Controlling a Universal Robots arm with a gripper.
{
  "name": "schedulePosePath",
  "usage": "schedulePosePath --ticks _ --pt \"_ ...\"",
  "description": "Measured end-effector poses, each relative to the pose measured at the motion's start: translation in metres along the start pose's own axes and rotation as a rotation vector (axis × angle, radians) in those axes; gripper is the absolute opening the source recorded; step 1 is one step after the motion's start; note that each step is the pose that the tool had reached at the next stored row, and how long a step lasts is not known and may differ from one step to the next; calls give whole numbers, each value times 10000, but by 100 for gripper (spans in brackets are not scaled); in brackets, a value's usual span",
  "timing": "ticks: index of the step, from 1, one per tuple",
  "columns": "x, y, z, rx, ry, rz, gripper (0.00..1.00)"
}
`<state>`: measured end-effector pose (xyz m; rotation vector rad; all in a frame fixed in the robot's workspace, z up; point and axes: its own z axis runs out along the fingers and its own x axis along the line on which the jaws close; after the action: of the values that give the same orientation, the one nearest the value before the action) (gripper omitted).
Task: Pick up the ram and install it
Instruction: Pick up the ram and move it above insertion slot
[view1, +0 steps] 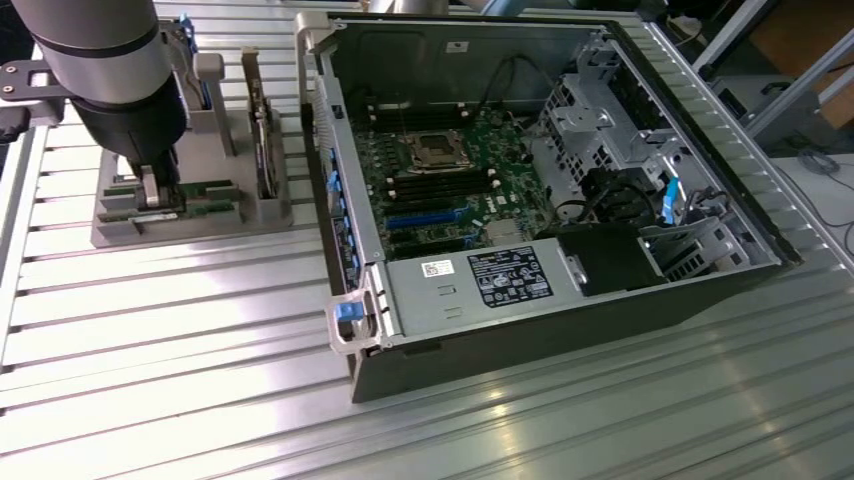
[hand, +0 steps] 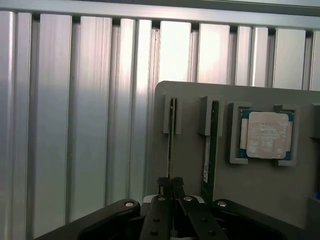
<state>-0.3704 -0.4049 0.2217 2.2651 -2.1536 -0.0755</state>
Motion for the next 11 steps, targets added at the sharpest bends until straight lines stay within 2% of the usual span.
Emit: schedulePosePath --ticks 11 --pt "-2 5 -102 0 1 0 12"
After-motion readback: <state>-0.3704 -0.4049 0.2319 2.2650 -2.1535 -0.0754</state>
